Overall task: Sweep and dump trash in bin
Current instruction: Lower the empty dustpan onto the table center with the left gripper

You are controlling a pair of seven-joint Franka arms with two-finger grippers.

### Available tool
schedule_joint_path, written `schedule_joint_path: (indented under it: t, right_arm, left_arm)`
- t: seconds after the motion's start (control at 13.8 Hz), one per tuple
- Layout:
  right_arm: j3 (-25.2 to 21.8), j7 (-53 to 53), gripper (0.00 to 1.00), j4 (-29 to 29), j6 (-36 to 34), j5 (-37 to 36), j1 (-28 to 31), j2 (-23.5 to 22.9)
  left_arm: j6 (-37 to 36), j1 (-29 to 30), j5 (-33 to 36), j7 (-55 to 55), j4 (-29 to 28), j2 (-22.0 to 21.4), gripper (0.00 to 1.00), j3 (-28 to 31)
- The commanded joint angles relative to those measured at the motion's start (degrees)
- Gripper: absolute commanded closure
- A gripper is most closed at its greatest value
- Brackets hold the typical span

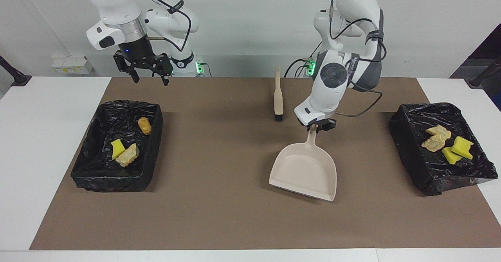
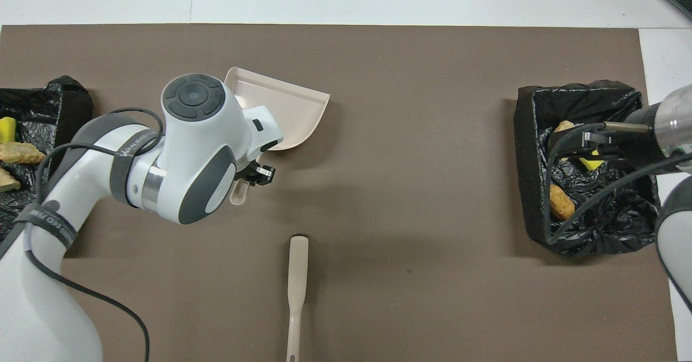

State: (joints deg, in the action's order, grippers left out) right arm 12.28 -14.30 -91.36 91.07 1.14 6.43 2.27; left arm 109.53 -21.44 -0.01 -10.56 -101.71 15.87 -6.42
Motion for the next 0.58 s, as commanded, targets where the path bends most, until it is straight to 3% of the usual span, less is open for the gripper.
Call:
schedule_joint_path:
  t: [0.0, 0.14, 0.29, 0.36, 0.43, 0.51]
  right_arm:
    - [0.64, 1.73, 0.0, -1.27, 0.69, 0.26, 0.69, 0.98]
    - [0.29, 1.82, 0.0, -1.18, 0.78, 0.26, 0.51, 0.98]
    - [-0.68, 1.82, 0.0, -1.27, 0.78, 0.26, 0.07, 0.98]
    - [-1.12, 1.73, 0.0, -1.27, 0.95, 0.26, -0.8, 0.98]
    - [-1.99, 1.64, 0.0, -1.27, 0.87, 0.26, -1.68, 0.98]
    - [-2.26, 1.47, 0.0, -1.27, 0.95, 0.26, -2.29, 0.98]
  left_arm:
    - [4.27, -5.51, -2.81, -10.3, -0.77, 1.35, 1.0, 1.24]
    - [5.51, -7.29, -2.98, -13.33, -1.99, 1.27, 1.0, 1.24]
    - [11.11, -8.7, -3.07, -20.77, -6.11, -0.13, 0.82, 1.24]
    - [11.49, -8.7, -3.07, -21.86, -6.56, -0.31, 0.56, 1.24]
    - [11.06, -8.7, -2.98, -22.56, -6.22, -0.22, 0.01, 1.24]
    - [10.18, -8.7, -2.9, -22.57, -5.87, -0.31, 0.0, 1.41]
